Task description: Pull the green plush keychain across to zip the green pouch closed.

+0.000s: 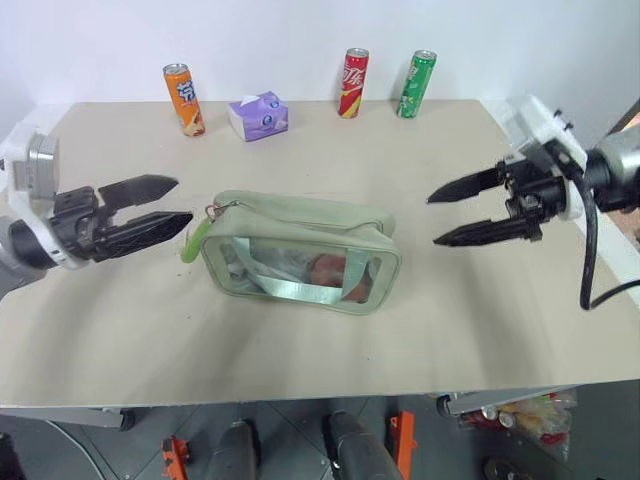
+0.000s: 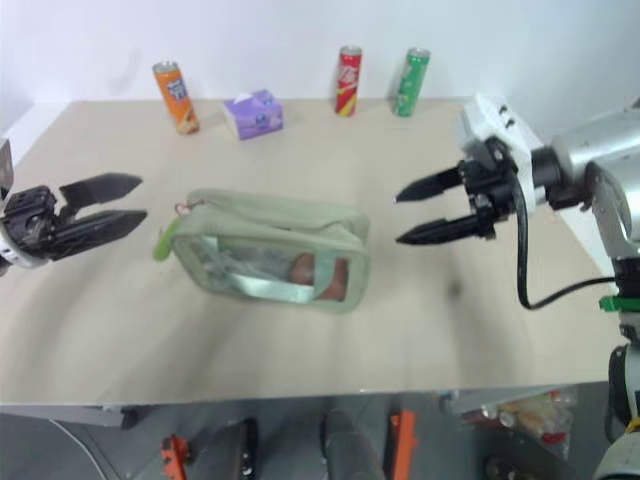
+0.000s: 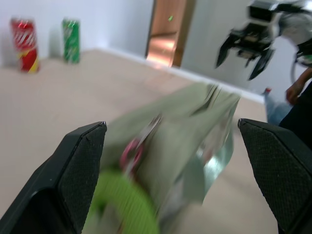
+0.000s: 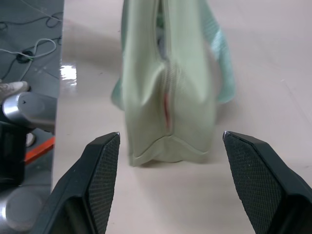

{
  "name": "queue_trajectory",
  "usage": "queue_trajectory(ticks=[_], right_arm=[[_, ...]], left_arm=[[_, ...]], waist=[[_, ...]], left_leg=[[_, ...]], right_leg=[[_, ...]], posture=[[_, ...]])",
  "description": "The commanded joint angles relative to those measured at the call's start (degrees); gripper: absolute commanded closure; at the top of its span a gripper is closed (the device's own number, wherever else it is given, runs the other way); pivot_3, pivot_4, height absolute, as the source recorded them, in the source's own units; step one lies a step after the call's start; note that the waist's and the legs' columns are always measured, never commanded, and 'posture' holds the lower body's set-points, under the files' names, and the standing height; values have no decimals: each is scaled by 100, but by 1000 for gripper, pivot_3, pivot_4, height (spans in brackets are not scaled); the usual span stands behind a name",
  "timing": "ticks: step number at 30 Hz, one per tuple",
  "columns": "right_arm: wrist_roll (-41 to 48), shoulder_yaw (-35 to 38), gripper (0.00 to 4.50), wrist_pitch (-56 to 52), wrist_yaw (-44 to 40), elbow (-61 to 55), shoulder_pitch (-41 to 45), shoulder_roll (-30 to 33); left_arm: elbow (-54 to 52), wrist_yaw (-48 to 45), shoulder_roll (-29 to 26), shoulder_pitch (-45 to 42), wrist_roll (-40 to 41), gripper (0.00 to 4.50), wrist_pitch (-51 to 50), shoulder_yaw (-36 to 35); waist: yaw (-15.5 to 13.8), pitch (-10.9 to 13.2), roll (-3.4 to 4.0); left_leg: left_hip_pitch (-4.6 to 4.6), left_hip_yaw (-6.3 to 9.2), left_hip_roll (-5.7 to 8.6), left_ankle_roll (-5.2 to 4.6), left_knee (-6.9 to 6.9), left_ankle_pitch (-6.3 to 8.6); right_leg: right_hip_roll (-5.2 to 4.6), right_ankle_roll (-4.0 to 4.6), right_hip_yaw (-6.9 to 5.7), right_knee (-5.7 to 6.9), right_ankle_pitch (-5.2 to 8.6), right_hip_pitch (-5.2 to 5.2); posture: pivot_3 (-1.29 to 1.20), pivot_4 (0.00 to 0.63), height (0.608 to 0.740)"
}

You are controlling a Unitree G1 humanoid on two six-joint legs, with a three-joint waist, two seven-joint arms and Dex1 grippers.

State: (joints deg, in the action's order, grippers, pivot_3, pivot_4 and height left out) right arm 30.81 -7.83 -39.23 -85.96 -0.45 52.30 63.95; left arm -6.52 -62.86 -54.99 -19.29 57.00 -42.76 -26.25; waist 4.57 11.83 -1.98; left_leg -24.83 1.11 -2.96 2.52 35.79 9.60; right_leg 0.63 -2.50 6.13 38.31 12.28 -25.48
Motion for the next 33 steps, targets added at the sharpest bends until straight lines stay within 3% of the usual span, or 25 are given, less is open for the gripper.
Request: queue_trajectory(ticks=[1, 8, 17, 23, 33], right_arm=[[329, 593, 1009, -362, 348, -758, -312, 78], [1230, 934, 1009, -1236, 759, -1933, -810, -82], [728, 581, 1009, -938, 1304, -1937, -778, -344], [872, 817, 1009, -1063, 1030, -1379, -349, -205], [474, 411, 1009, -821, 1331, -1862, -970, -409]], left_arm=[[231, -258, -233, 53, -166, 0, 140, -285], [443, -315, -112, -17, -312, 0, 181, -223], [395, -240, 4, 40, -293, 0, 157, -261], [369, -180, 37, 79, -277, 0, 153, -295], [208, -47, 185, 185, -223, 0, 137, -340]], waist=[[-12, 0, 0], [-19, 0, -1], [-20, -1, -2], [-19, -1, -2], [-17, -3, -5]], left_leg=[[0, 0, 0, 0, 1, 0], [0, -5, 0, 0, 8, 0], [1, -6, 0, 0, 8, 0], [1, -7, 0, 0, 7, 0], [2, -4, -1, 0, 5, 0]], right_leg=[[0, 0, 0, 0, 0, 0], [-5, -1, 2, -1, -1, 4], [-5, -1, 1, -1, -2, 5], [-5, -1, 2, -2, -2, 4], [-4, -3, 1, -2, -3, 6]], posture=[[0, 150, 740], [0, 150, 740], [0, 150, 740], [0, 150, 740], [0, 150, 740]])
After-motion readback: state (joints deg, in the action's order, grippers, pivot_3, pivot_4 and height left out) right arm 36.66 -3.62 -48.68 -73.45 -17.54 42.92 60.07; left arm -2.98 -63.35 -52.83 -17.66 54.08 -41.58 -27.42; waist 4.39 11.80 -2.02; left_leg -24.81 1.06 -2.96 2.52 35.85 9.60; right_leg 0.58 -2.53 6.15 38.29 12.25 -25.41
